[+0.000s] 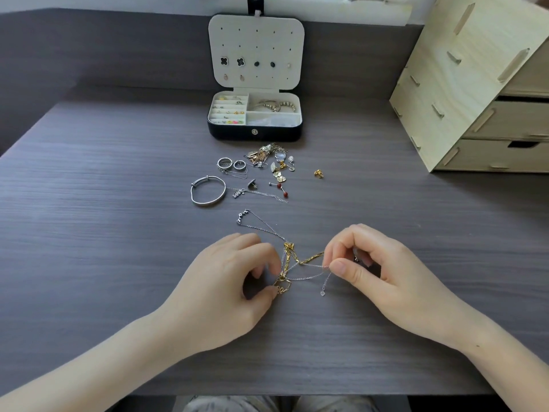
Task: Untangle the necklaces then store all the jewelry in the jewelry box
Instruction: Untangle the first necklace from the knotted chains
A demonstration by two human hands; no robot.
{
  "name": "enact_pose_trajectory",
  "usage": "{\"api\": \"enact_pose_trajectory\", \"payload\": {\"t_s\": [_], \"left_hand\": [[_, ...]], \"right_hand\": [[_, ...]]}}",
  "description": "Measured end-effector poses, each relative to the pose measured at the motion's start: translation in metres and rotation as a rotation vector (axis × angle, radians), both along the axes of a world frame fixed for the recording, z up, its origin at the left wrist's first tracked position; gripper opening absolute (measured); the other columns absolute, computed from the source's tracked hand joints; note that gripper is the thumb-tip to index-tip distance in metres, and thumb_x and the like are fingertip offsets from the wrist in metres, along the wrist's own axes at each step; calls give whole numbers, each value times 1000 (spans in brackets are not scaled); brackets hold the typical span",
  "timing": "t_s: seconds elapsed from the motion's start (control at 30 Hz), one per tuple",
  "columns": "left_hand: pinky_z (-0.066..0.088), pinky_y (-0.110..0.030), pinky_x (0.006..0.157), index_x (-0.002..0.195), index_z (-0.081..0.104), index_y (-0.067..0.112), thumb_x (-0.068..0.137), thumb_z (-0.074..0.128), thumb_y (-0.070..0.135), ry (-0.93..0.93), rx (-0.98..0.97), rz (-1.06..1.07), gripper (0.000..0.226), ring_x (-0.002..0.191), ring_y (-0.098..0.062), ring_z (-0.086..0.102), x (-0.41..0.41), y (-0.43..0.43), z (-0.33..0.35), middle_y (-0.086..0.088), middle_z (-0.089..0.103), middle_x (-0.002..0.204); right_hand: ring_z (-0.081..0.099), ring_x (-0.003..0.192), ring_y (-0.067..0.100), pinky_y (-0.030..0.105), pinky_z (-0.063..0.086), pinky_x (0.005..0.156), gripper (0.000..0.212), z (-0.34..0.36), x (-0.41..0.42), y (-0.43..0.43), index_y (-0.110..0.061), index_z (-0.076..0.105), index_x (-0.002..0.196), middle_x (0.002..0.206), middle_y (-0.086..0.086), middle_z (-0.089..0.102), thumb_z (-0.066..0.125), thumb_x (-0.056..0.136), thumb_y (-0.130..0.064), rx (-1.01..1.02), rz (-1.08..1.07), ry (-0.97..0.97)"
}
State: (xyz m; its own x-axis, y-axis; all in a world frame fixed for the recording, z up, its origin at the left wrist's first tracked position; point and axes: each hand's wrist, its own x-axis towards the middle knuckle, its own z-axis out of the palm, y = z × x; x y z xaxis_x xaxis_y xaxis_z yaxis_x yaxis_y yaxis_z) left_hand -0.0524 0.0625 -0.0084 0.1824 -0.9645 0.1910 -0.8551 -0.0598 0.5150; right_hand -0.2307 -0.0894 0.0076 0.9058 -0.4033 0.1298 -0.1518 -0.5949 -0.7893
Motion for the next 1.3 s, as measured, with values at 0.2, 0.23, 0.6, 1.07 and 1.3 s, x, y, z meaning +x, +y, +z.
{"api": "enact_pose_trajectory", "payload": {"t_s": [0.2,0.23,0.6,1.07,1.3], "left_hand": [[33,-14,62,78,67,37,76,53,28,12,29,-76,17,69,-2,41,4,12,3,18,44,73],[34,-15,62,77,67,36,76,53,28,14,33,-82,16,70,-2,42,5,14,4,18,45,73],[38,-17,65,65,54,32,76,56,44,60,50,-9,16,72,-5,49,16,25,12,17,50,72],[32,-12,62,72,55,33,77,68,34,28,101,143,14,71,0,45,4,-17,9,15,51,73],[32,-8,66,77,54,37,69,52,30,56,118,122,11,75,0,46,10,-12,5,19,50,71]], "right_hand": [[50,85,15,26,40,73,10,0,-4,-5,-30,50,75,86,-12,59,54,84,-34,-194,127,36],[50,84,15,28,40,73,11,0,-4,-5,-27,50,73,84,-12,58,54,82,-31,-241,154,48],[36,61,8,27,36,57,24,1,14,7,-24,45,62,59,-18,37,56,74,-41,-561,55,3],[49,61,17,24,34,57,25,-10,51,13,-24,60,66,64,-9,55,41,75,-38,-685,53,107],[30,70,4,21,27,66,17,-13,40,10,-26,51,75,72,-21,37,39,84,-36,-479,37,78]]}}
